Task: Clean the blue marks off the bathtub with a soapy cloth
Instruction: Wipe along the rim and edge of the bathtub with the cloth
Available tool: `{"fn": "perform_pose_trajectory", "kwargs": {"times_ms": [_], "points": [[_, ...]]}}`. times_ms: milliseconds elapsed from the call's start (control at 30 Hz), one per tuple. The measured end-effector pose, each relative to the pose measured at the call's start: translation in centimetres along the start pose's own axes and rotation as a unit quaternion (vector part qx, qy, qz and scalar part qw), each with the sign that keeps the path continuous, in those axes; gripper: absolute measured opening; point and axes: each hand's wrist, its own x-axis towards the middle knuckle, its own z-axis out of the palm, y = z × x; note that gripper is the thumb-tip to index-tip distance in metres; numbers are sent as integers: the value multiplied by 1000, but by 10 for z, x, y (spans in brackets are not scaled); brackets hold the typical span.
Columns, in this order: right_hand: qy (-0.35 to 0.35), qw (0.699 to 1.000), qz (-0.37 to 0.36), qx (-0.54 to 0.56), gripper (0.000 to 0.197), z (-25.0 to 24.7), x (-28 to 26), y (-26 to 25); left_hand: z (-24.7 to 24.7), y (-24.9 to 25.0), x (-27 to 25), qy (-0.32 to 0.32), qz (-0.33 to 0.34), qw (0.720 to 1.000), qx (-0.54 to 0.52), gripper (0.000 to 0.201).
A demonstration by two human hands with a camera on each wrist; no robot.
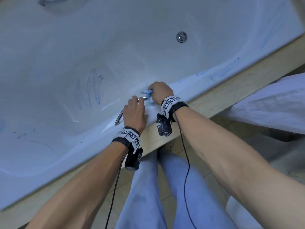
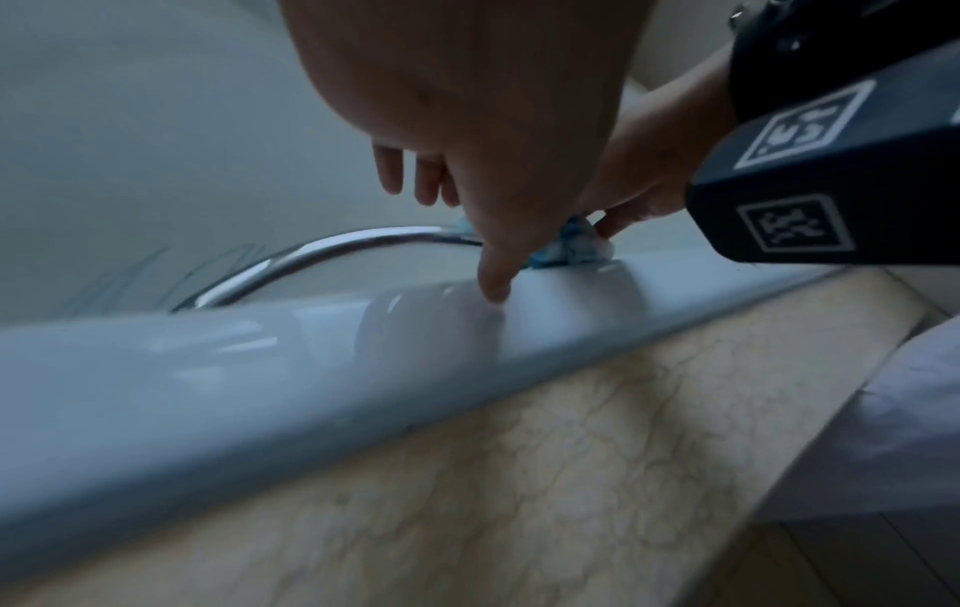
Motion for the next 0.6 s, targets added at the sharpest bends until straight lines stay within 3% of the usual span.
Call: {"fn": "perform_pose_trajectory", "kwargs": {"times_ms": [67, 100, 233, 467, 600], "points": [[-19, 1000, 8, -3, 21, -4, 5, 1, -3, -3, 12, -37, -29, 999, 16, 85], [-21, 1000, 12, -9, 21, -7, 7, 2, -2, -3, 18, -56, -40, 997, 18, 91], [-15, 996, 14, -87, 19, -12, 9, 9, 4, 4, 31, -106, -54, 993, -4, 72], [30, 993, 1, -118, 21, -11, 5, 30, 10, 40, 29, -75, -13, 997, -21, 90], [49, 992, 32, -113, 21, -30, 5, 61, 2, 84, 34, -55, -19, 997, -44, 65]]}}
